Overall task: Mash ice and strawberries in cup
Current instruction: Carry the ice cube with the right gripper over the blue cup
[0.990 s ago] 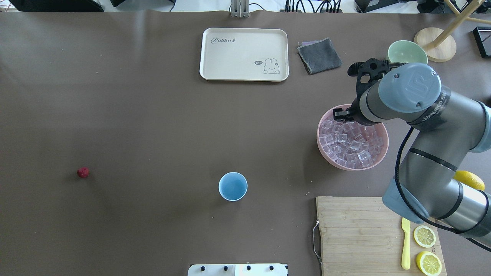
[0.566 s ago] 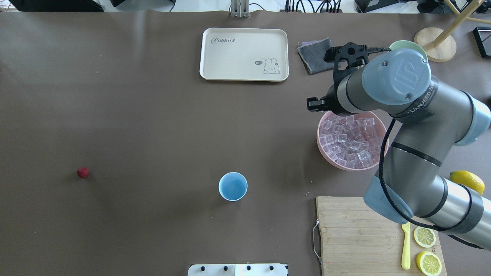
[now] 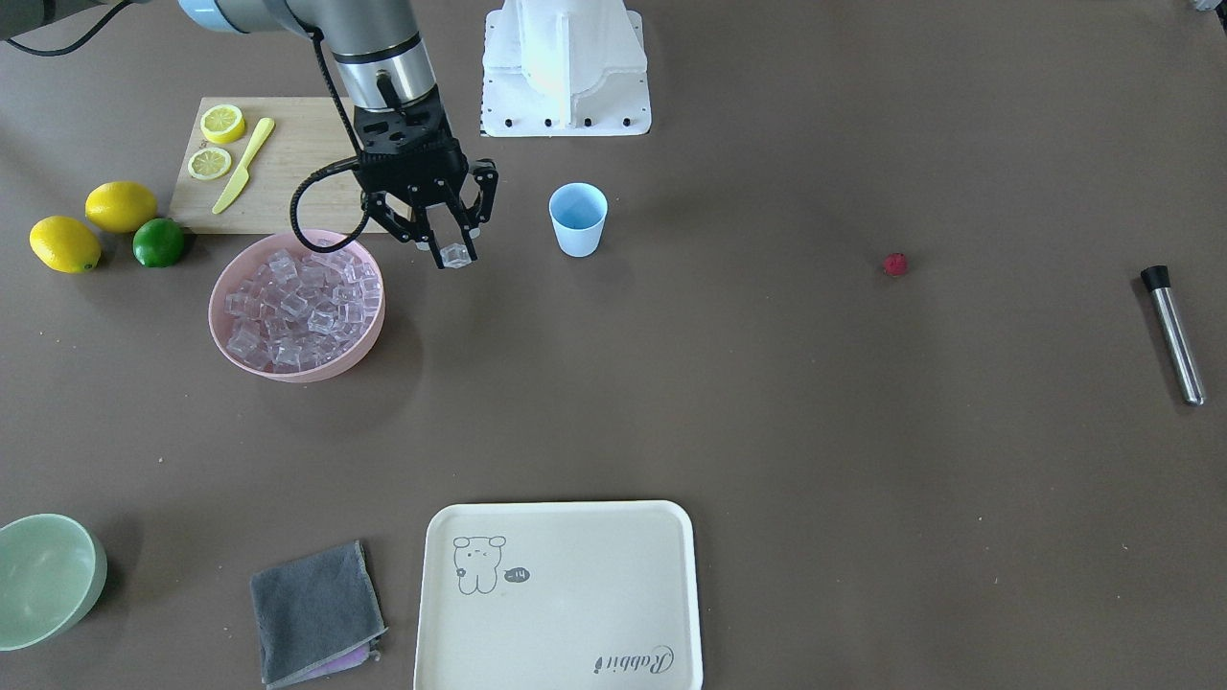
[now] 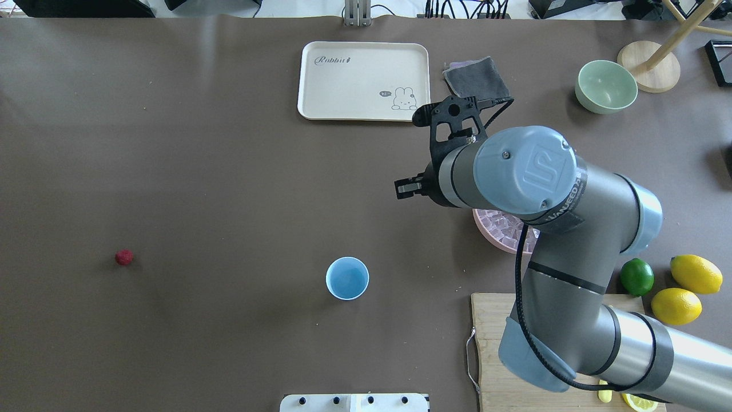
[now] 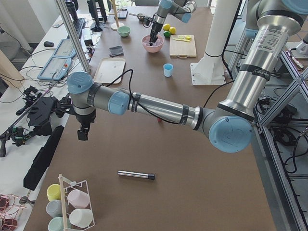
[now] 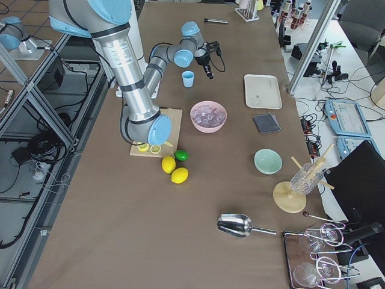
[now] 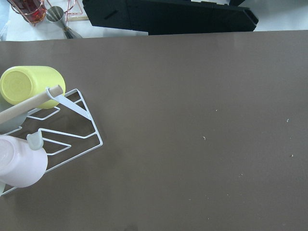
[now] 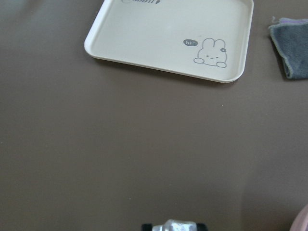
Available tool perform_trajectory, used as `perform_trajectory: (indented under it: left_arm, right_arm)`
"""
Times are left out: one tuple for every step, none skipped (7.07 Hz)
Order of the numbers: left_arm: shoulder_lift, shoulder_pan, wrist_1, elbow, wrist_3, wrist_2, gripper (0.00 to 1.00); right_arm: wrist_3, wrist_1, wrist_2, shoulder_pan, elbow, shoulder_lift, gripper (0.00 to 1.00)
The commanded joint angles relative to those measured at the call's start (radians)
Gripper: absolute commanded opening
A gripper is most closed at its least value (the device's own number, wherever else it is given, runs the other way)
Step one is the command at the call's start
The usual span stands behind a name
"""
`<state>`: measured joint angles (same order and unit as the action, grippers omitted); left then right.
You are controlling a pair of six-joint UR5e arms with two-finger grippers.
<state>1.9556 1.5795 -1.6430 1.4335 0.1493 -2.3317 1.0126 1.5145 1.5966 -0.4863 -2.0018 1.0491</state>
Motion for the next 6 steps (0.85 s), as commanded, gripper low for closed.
perform_trajectory:
  left_arm:
    - [0.006,-0.001,0.000,0.001,-0.001,0.000,0.99]
    - [0.005,-0.001,0.002,-0.001,-0.001,0.000,0.99]
    - [0.006,0.000,0.005,-0.002,0.001,0.000,0.99]
    - [0.006,0.001,0.005,-0.007,0.001,0.000,0.99]
    - [0.005,0.002,0.005,-0.007,0.001,0.000,0.99]
    - [0.003,0.004,0.003,-0.005,0.001,0.000,0.99]
  right_arm:
    - [0.003,-0.066,-0.107,0.127,0.006,-0.006,0.00]
    - [0.001,-0.092,-0.125,0.159,0.014,-0.008,0.00]
    - [-0.003,-0.137,-0.145,0.187,0.043,-0.008,0.00]
    - [-0.005,-0.211,-0.155,0.202,0.072,-0.006,0.00]
    - [-0.006,-0.215,-0.156,0.210,0.078,-0.006,0.00]
    - [-0.006,-0.215,-0.158,0.218,0.078,-0.008,0.00]
